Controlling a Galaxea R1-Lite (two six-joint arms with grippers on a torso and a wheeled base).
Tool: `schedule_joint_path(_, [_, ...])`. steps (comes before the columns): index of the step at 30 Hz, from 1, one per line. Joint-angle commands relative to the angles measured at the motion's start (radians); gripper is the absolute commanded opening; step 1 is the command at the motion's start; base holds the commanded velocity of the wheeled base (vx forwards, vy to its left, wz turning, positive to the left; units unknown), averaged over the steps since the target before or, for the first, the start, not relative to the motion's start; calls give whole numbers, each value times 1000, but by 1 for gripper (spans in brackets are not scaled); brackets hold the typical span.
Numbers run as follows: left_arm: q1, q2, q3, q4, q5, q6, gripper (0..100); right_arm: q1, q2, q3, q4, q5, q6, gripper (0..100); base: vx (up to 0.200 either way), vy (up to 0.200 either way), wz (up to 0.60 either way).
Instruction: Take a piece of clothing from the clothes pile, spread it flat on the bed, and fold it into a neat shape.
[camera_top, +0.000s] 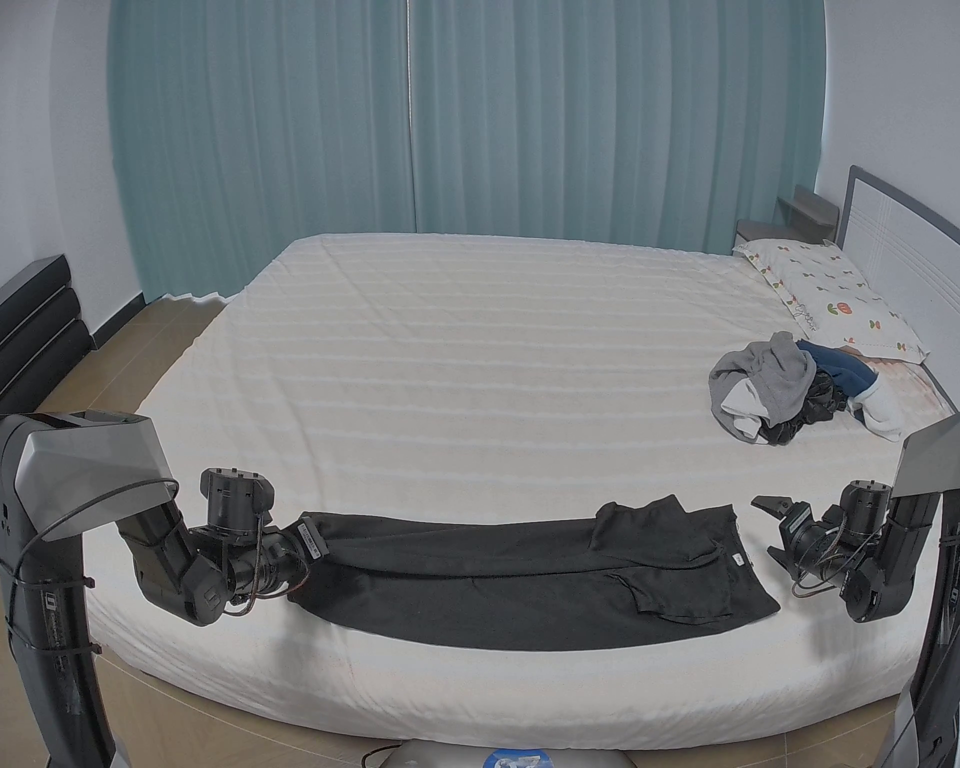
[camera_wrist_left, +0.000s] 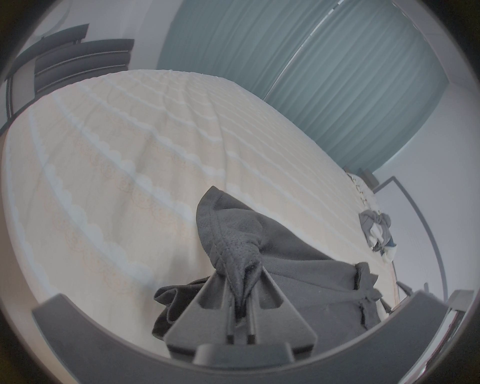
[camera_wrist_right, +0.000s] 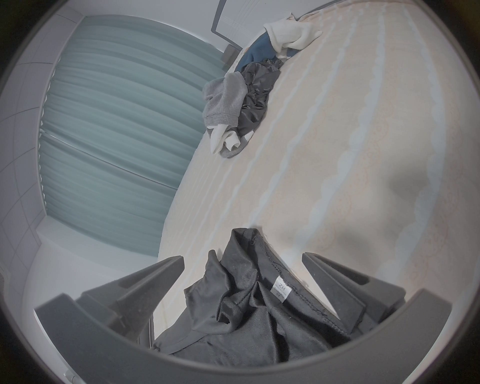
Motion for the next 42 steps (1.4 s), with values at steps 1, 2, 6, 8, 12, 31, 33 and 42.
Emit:
schedule_joint_path(1, [-15, -15, -22, 3, 3, -29, 0, 6, 22, 9, -29, -2, -2, 100, 0, 0, 0])
schedule_joint_path(2, [-23, -20, -22, 3, 3, -35, 0, 6, 28, 12, -43, -2, -2, 100, 0, 0, 0])
schedule_joint_path(6, [-63, -49, -19, 13, 10, -41, 0, 7, 34, 15, -61, -2, -3, 100, 0, -50, 0])
schedule_joint_path(8, [-70, -55, -18, 14, 15, -41, 0, 7, 34, 15, -61, -2, -3, 100, 0, -200, 0])
schedule_joint_path(12, [-101, -61, -32, 22, 53, -40, 0, 7, 34, 16, -61, -2, -5, 100, 0, -200, 0])
schedule_joint_path(31, [-340, -118, -431, 542, 158, -41, 0, 9, 39, 16, -63, -2, -8, 100, 0, -200, 0])
schedule_joint_path(33, [-372, -91, -480, 586, 161, -41, 0, 9, 39, 15, -63, -2, -8, 100, 0, -200, 0])
schedule_joint_path(42, [-480, 8, -674, 743, 187, -95, 0, 10, 40, 15, -63, -2, -9, 100, 0, -200, 0])
